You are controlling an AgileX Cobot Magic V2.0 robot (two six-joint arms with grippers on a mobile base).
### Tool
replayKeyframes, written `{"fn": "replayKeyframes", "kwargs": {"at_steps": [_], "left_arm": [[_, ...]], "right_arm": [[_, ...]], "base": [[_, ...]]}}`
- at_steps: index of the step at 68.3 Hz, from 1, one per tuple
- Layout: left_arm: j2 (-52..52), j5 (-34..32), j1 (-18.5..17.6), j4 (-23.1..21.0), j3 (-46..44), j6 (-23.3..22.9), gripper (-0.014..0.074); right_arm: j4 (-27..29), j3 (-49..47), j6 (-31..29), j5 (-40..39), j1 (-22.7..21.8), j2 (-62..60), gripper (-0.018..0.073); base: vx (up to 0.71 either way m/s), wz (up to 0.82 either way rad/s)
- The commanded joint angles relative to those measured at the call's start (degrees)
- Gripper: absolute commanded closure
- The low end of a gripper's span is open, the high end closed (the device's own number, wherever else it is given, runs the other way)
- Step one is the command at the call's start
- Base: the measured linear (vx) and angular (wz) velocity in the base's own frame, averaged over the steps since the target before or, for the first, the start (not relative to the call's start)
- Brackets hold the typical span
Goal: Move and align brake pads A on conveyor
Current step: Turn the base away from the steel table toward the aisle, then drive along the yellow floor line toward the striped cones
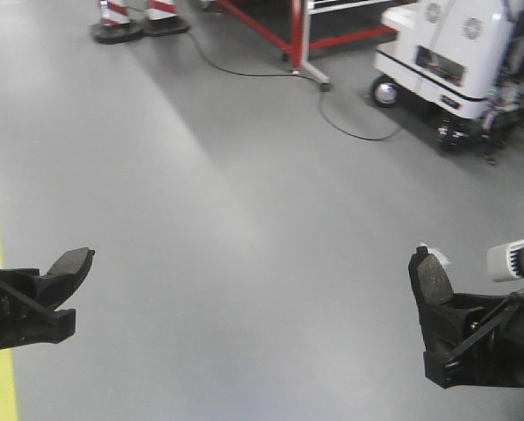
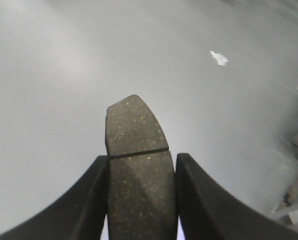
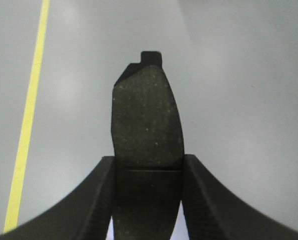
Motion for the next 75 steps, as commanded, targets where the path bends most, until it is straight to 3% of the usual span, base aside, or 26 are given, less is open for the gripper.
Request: {"fn": "replayKeyframes", "kwargs": {"at_steps": [1,42,75], "left_arm": [[-0.71,-4.35,-0.21,0.29,-1.46,-0.06,0.0457],[-0.71,-4.35,-0.21,0.29,-1.46,-0.06,0.0457],[-0.71,-4.35,-0.21,0.29,-1.46,-0.06,0.0457]], "right_arm": [[-0.31,-1.78,-0.61,-4.72,-0.05,-0.54,0.0568],[-0.31,-1.78,-0.61,-4.72,-0.05,-0.54,0.0568],[-0.31,-1.78,-0.61,-4.72,-0.05,-0.54,0.0568]], "base": [[0.14,0.56],[0.17,0.54],[0.29,0.22]]}}
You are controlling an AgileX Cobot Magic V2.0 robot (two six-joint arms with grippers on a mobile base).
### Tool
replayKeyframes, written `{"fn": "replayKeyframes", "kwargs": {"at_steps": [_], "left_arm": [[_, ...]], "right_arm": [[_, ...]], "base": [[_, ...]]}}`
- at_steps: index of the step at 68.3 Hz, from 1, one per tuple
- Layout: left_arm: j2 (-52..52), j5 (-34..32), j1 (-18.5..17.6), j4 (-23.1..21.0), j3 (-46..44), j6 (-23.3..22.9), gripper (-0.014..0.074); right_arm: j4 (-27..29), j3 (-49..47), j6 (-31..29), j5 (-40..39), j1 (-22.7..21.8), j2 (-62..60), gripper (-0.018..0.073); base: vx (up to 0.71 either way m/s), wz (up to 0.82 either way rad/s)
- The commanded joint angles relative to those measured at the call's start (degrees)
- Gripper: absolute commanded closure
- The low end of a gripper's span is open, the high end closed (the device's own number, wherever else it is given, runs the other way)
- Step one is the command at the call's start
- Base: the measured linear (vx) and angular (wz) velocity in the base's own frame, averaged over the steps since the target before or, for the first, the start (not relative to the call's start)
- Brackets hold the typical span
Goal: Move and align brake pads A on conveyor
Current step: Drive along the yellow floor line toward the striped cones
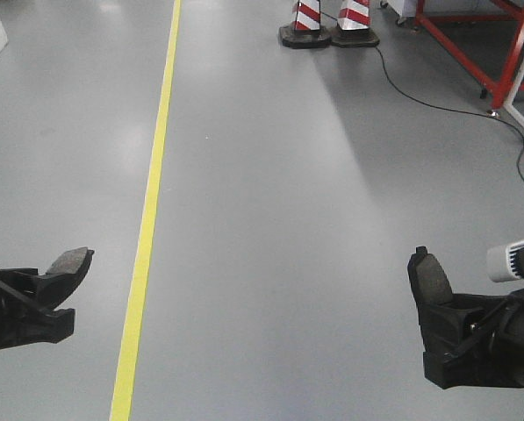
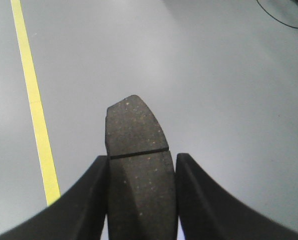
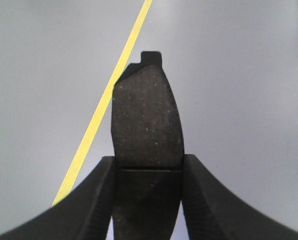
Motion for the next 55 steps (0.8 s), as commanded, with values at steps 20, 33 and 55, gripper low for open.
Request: {"fn": "replayKeyframes", "kwargs": {"at_steps": [20,33,55], "left_arm": [[-0.71,-4.35,-0.21,0.29,-1.46,-0.06,0.0457],[-0.71,-4.35,-0.21,0.29,-1.46,-0.06,0.0457],[-0.71,-4.35,-0.21,0.29,-1.46,-0.06,0.0457]], "right_arm": [[-0.31,-1.78,-0.61,-4.72,-0.05,-0.54,0.0568],[-0.31,-1.78,-0.61,-4.72,-0.05,-0.54,0.0568],[-0.31,-1.78,-0.61,-4.72,-0.05,-0.54,0.0568]], "base": [[0.45,0.01],[0.49,0.0],[0.52,0.03]]}}
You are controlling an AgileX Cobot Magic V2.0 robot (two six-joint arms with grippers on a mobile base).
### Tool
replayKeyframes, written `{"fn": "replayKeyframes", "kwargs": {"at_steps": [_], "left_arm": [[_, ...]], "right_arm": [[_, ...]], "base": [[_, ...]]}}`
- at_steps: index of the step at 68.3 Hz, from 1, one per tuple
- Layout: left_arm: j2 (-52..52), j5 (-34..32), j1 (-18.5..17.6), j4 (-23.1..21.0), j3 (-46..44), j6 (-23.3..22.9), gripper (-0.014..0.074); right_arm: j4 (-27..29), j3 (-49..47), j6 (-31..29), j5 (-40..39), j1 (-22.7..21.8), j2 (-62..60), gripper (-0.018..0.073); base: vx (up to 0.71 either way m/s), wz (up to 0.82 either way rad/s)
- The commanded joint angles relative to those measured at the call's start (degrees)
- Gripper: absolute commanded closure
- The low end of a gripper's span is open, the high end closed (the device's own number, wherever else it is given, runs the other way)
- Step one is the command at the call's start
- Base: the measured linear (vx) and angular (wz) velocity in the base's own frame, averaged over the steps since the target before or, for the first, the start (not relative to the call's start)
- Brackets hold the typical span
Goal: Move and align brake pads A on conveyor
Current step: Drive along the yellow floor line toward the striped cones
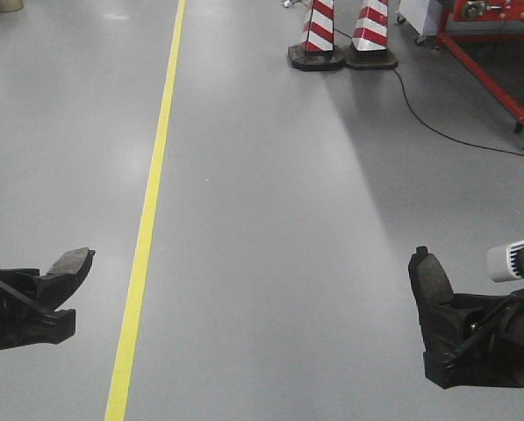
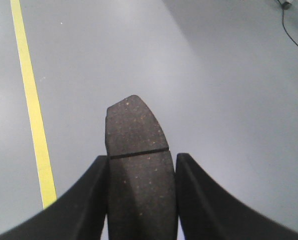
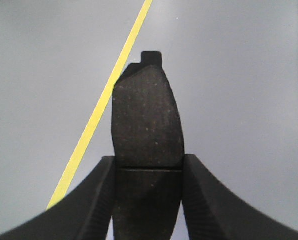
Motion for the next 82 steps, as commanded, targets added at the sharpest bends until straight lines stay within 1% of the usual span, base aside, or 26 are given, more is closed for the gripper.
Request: {"fn": "replayKeyframes", "kwargs": {"at_steps": [1,82], "left_arm": [[-0.71,-4.35,-0.21,0.29,-1.46,-0.06,0.0457],[-0.71,-4.35,-0.21,0.29,-1.46,-0.06,0.0457]], "right_arm": [[-0.31,-1.78,-0.61,-4.72,-0.05,-0.54,0.0568],[-0.31,-1.78,-0.61,-4.72,-0.05,-0.54,0.0568]], "base": [[0.55,0.05],[0.56,0.04]]}}
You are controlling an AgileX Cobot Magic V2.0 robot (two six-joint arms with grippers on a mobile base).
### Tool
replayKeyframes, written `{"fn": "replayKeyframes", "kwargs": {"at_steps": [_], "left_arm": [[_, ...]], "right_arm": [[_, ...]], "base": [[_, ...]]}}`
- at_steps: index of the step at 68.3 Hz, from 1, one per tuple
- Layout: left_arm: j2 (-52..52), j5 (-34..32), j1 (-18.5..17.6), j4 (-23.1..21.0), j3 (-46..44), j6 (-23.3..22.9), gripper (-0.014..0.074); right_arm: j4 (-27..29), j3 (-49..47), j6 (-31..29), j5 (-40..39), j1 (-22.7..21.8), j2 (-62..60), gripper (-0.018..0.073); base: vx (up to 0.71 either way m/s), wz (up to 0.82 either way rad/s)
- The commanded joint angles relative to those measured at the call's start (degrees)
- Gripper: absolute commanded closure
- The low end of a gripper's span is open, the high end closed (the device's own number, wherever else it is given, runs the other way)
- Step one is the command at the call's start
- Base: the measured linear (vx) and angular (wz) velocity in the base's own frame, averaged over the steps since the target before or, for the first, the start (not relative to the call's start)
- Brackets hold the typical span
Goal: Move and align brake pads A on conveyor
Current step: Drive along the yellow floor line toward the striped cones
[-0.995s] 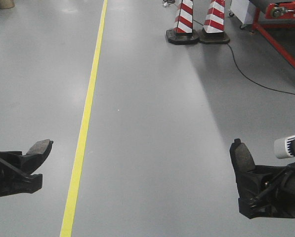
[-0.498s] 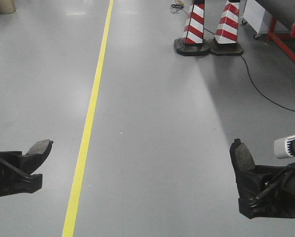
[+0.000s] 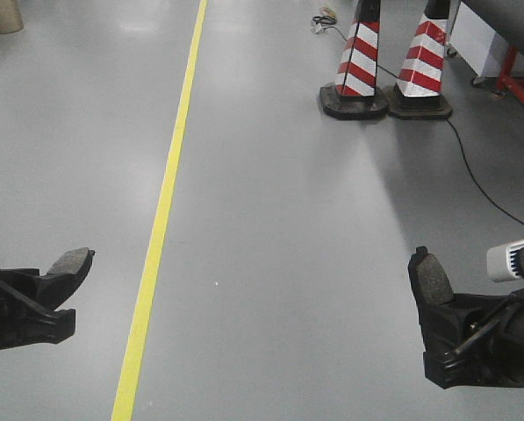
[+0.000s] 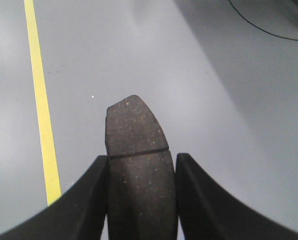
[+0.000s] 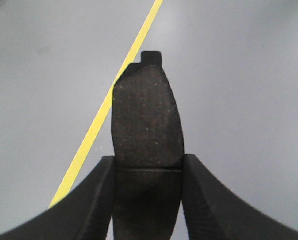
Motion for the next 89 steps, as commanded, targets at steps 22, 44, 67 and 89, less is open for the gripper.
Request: {"fn": "replayKeyframes", "kwargs": {"at_steps": [22,44,67,89], "left_arm": [[-0.71,-4.35,-0.21,0.29,-1.46,-0.06,0.0457],[-0.71,-4.35,-0.21,0.29,-1.46,-0.06,0.0457],[-0.71,-4.35,-0.21,0.29,-1.46,-0.06,0.0457],[-0.71,-4.35,-0.21,0.29,-1.46,-0.06,0.0457]], "right_arm": [[-0.31,-1.78,-0.61,-4.76,-0.05,-0.54,0.0568],[-0.31,-1.78,-0.61,-4.76,-0.05,-0.54,0.0568],[-0.31,-1.78,-0.61,-4.76,-0.05,-0.46,0.0568],[-0.31,-1.78,-0.61,-4.76,-0.05,-0.46,0.0568]], "base": [[0.57,0.04],[0.59,0.0],[0.59,0.01],[0.57,0.03]]}}
